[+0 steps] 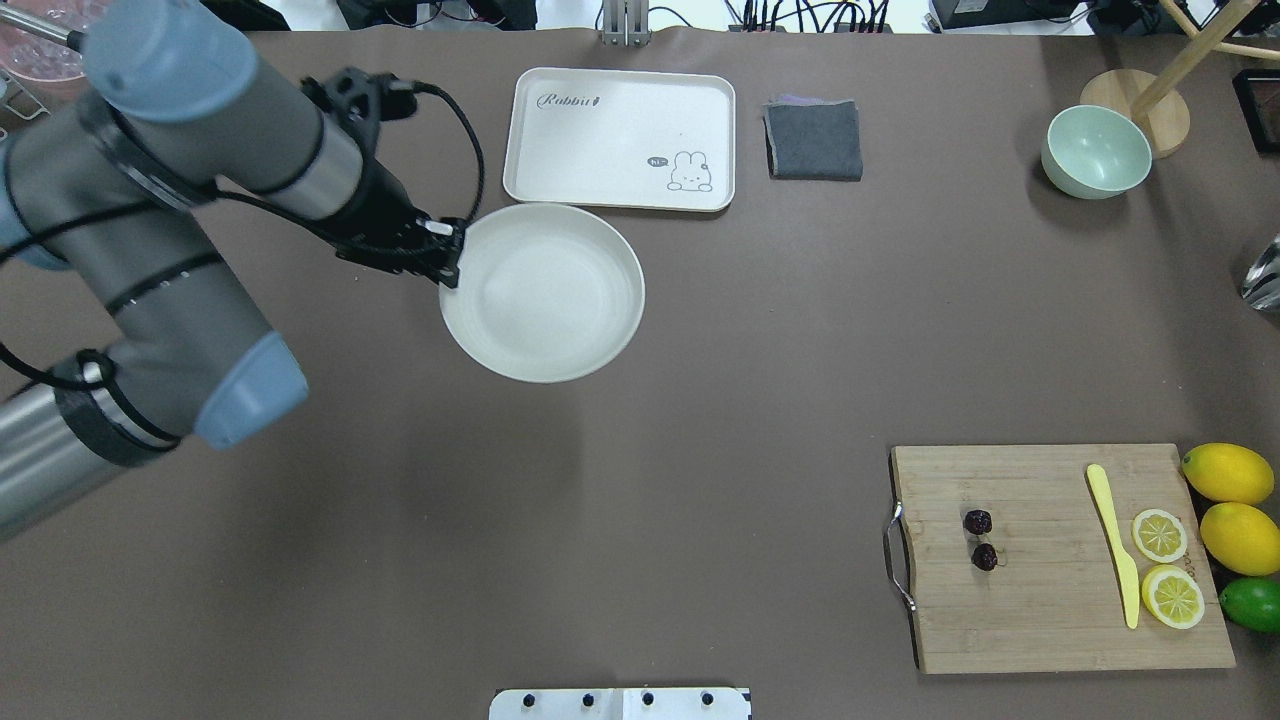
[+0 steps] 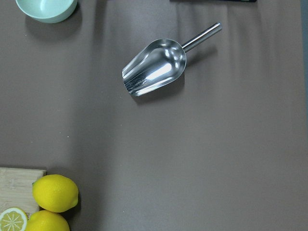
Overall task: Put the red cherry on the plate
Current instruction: 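Carry the plate with the left gripper to the table center and lower it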
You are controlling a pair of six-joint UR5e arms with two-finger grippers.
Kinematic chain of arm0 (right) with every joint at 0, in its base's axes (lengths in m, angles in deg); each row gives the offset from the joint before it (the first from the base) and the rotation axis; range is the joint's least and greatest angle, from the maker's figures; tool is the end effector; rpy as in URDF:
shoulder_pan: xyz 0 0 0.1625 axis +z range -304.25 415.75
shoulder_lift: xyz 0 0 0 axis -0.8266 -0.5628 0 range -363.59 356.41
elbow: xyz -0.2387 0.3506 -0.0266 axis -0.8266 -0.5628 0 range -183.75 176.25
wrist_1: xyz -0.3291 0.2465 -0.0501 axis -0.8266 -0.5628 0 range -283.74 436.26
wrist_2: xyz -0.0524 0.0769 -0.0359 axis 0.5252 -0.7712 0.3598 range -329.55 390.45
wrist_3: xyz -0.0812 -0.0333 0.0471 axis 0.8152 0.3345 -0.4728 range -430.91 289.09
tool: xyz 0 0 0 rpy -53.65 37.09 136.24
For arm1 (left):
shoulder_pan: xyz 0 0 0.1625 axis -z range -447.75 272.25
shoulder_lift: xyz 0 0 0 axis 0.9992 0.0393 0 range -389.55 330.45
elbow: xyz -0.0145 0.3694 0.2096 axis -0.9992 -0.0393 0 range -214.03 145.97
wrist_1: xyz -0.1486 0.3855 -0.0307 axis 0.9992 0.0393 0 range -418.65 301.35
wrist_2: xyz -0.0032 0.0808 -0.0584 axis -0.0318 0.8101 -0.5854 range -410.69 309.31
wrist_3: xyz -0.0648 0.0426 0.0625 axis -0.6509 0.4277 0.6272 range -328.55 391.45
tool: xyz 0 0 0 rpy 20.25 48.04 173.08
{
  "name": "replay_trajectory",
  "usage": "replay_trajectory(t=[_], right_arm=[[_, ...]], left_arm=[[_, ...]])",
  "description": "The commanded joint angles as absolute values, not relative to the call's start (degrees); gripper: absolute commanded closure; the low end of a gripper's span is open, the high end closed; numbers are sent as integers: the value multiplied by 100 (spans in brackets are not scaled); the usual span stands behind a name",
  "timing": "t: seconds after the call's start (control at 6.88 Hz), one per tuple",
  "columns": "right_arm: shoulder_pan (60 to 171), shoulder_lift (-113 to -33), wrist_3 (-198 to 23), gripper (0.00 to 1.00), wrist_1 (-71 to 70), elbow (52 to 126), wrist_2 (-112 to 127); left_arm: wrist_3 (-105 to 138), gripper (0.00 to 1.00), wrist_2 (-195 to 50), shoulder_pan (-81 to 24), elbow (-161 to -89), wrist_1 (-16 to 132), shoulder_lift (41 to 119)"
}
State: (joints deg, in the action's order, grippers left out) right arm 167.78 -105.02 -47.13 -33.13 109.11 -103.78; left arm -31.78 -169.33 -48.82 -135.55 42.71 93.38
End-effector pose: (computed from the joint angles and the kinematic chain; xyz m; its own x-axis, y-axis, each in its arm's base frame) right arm 0.2051 -0.3368 0.5858 0.7246 -0.0424 0.6879 -0.0868 0.9846 0.1520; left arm 0.4437 -0.4684 0.2112 0.4998 0.1046 -0.8598 0.0199 0.9910 0.1321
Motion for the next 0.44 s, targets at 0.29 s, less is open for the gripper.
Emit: replay_trajectory(t=[0.29], right_arm=[[16991, -10615, -4701, 0, -3317, 10919, -10376]], left_arm=[[-3719, 100, -15765, -5953, -12970, 5219, 9412]])
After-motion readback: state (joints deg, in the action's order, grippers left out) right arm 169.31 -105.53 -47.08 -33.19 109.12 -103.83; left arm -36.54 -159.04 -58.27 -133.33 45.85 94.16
